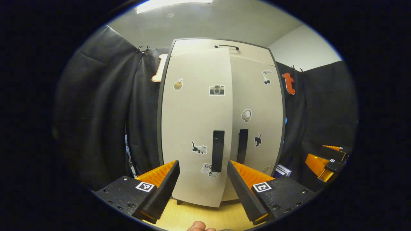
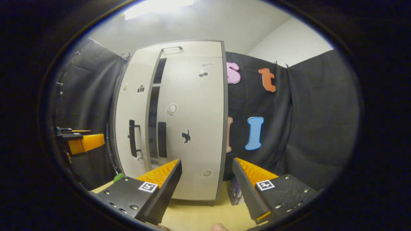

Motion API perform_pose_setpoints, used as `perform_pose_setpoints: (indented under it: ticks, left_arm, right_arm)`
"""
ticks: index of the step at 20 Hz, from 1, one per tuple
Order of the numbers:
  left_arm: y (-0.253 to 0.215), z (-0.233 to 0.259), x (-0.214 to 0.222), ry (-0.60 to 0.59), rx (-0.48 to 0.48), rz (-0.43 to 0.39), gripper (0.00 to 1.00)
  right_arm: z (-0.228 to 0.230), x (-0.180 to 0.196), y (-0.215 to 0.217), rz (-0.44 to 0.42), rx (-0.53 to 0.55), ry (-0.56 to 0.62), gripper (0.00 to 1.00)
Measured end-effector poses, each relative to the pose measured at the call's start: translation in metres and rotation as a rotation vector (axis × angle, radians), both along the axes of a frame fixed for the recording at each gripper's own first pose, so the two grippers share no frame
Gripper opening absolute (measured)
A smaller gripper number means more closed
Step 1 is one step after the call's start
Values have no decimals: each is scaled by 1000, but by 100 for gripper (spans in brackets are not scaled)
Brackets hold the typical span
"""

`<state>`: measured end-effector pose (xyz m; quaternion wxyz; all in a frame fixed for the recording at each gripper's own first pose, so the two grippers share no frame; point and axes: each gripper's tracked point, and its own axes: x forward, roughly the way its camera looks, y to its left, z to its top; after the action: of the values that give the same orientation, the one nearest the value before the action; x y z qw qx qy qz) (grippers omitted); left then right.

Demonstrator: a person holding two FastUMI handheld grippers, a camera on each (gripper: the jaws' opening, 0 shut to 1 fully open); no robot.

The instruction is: Grasp the bottle in the cabinet with the left hand and place it on the coaster, then close the right door with the right hand and the left door with the left hand.

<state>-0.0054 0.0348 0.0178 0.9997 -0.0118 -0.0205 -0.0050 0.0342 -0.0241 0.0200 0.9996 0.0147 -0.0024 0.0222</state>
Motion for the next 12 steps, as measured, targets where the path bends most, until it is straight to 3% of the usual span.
perform_pose_setpoints:
  ticks: [1, 2, 3, 4, 6, 8, 9, 12]
  left_arm:
    - [-6, 6, -1, -6, -3, 0, 91]
    - [-11, 13, -2, -14, -8, -2, 95]
    - [-17, 20, -2, -26, -11, -6, 91]
    - [-22, 28, -3, -39, -10, -11, 95]
    - [-31, 40, -4, -66, 3, -10, 91]
    - [-43, 46, -5, -83, 18, -9, 95]
    - [-52, 48, -2, -89, 23, -11, 95]
    - [-79, 49, -1, -94, 20, -17, 95]
  right_arm:
    - [11, 0, -2, 5, 7, -19, 93]
    - [24, 2, -5, 8, 16, -43, 96]
    - [36, 2, -10, 7, 21, -65, 95]
    - [46, 3, -15, 8, 26, -83, 95]
    - [59, 5, -23, 17, 41, -110, 93]
    - [62, 7, -32, 25, 55, -120, 98]
    - [61, 7, -40, 24, 54, -119, 93]
    - [54, 10, -63, 26, 19, -113, 95]
